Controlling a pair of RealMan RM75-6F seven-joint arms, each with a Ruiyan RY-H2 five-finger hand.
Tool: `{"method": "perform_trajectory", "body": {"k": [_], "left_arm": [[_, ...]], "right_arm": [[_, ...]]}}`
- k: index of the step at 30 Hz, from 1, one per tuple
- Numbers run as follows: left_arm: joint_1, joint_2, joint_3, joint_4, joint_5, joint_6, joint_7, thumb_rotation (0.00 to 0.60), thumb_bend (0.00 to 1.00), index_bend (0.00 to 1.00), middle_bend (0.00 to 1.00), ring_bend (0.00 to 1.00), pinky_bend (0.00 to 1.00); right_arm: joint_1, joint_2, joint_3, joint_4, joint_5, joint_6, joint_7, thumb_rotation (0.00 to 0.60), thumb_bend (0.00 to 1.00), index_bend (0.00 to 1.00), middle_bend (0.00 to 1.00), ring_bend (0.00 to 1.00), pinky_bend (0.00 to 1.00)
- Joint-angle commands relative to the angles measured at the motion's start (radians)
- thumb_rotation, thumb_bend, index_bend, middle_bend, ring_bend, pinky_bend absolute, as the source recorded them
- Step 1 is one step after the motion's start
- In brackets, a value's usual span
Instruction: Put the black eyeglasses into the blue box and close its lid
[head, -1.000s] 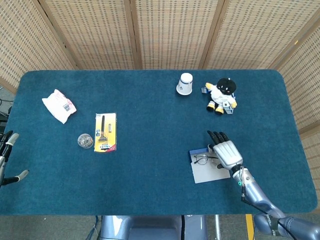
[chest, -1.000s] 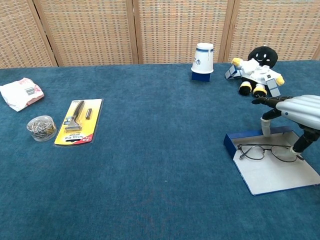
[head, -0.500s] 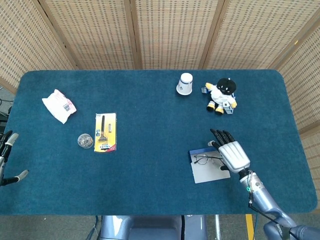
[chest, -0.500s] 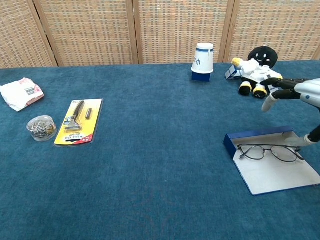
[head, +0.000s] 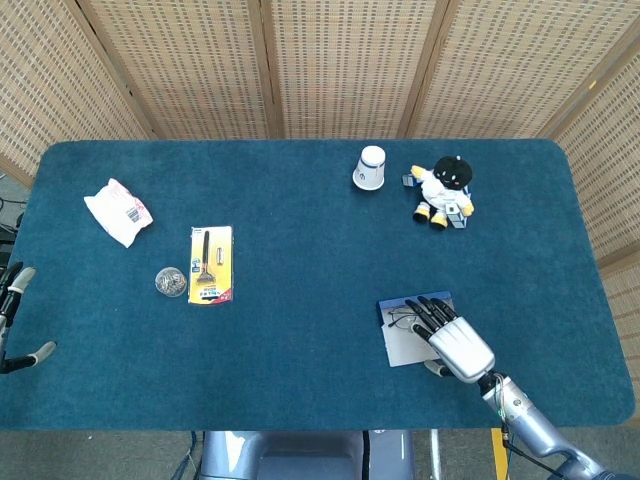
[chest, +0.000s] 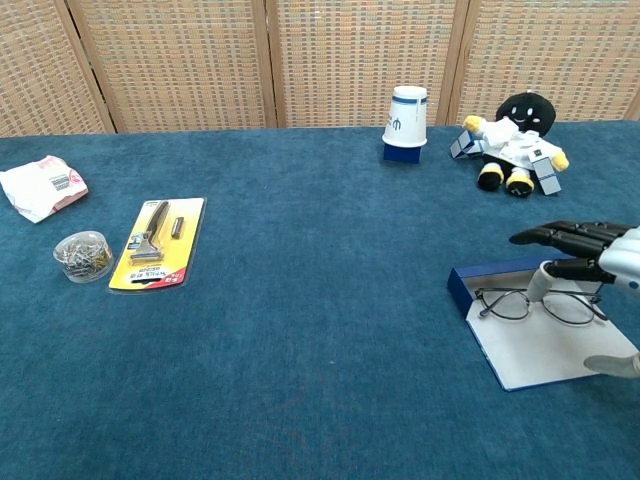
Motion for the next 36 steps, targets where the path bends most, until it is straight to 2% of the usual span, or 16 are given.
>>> {"method": "perform_trajectory", "body": {"k": [1, 13, 32, 36], "left_arm": [[0.001, 0.001, -0.001, 0.000, -0.001, 0.001, -0.003, 0.600, 0.00, 0.00, 0.00, 0.00, 0.00], [-0.003, 0.001, -0.003, 0.004, -0.008, -0.009, -0.006, 0.600, 0.00, 0.00, 0.00, 0.00, 0.00], [-0.006, -0.003, -0.003, 0.002, -0.013, -0.018, 0.009, 0.600, 0.00, 0.00, 0.00, 0.00, 0.00], [-0.006, -0.004, -0.003, 0.002, -0.013, -0.017, 0.009, 0.600, 0.00, 0.00, 0.00, 0.00, 0.00]], "right_arm": [[-0.003, -0.011, -0.008, 0.011, -0.012, 0.002, -0.009, 0.600, 0.26, 0.33, 0.07, 0.00, 0.14], [-0.002, -0.058, -0.010, 0.083, -0.011, -0.026, -0.037, 0.600, 0.26, 0.34, 0.08, 0.00, 0.15], [-0.013, -0.135, -0.018, 0.228, -0.021, -0.008, -0.022, 0.600, 0.26, 0.35, 0.09, 0.00, 0.16], [-0.015, -0.149, -0.010, 0.243, -0.015, -0.004, -0.021, 0.600, 0.33, 0.39, 0.10, 0.00, 0.17]]}}
